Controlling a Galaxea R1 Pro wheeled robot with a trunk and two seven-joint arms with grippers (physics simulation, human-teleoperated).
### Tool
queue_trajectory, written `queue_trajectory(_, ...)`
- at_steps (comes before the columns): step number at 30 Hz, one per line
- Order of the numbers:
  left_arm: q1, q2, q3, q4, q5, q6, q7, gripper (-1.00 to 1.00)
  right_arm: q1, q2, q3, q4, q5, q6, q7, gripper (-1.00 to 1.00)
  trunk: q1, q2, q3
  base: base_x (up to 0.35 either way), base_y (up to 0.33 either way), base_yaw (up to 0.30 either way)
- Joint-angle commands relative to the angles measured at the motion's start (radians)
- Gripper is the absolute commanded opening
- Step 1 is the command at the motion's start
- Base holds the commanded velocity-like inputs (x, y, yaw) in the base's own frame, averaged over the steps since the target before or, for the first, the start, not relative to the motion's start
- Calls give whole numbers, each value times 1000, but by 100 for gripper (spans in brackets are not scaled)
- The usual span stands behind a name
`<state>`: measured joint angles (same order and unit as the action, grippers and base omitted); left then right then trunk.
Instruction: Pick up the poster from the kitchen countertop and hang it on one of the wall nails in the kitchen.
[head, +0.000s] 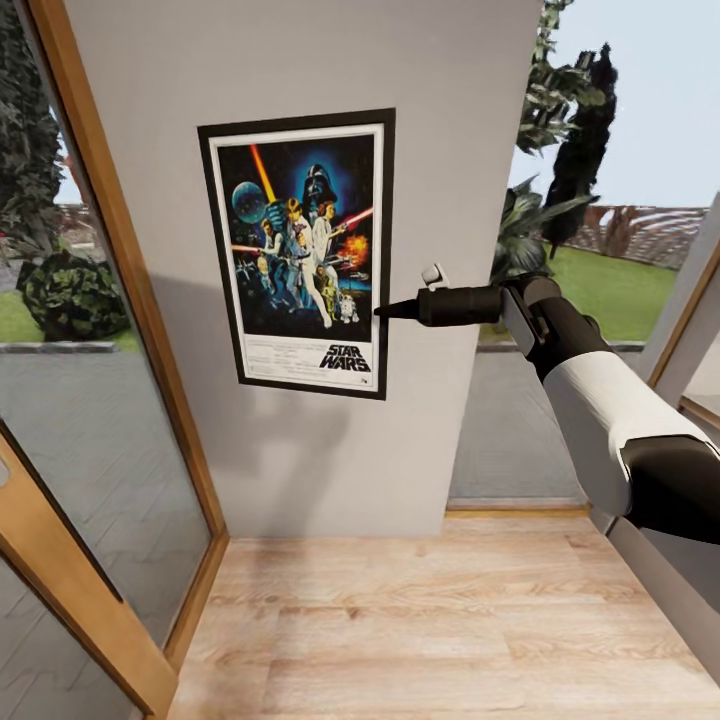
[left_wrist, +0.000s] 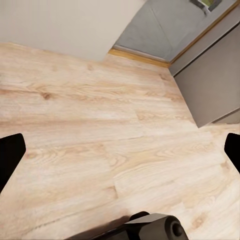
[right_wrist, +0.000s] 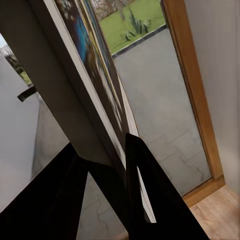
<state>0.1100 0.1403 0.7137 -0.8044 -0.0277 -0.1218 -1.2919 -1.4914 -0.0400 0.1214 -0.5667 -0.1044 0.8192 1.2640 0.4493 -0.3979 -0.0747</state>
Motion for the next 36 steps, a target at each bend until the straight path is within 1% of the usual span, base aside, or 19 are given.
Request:
queue_trajectory(1,0,0,1,-1,-3,-10,-1,100,-1,-1,6,0,-12,9,-2,-100,1,-2,-2,42,0,0)
queue_trajectory(6,-1,0,1,-1,-3,-10,-1,100,-1,-1,6,-1,-12,8,-1,-100,1,-2,-2,51,0,0)
queue_trajectory(11,-1,1,3,-1,-3,-10,-1,100,-1,-1,5,-2,-13,6,1,-100,1,-2,-2,195,0,0)
queue_trajectory(17,-1,0,14,-1,-3,-11,-2,100,-1,-1,4,-3,-13,6,3,-100,1,-2,-2,65,0,0)
queue_trajectory(23,-1,-1,15,-1,-3,-11,-3,100,-1,-1,4,-5,-14,6,4,-100,1,-2,-2,183,0,0)
queue_trajectory(30,0,-1,15,-1,-3,-11,-3,100,-1,-1,4,-7,-14,6,5,-100,1,-2,-2,52,0,0)
queue_trajectory(36,-1,0,15,-2,-3,-11,-3,100,-1,-1,4,-7,-13,5,5,-100,1,-2,-2,200,0,0)
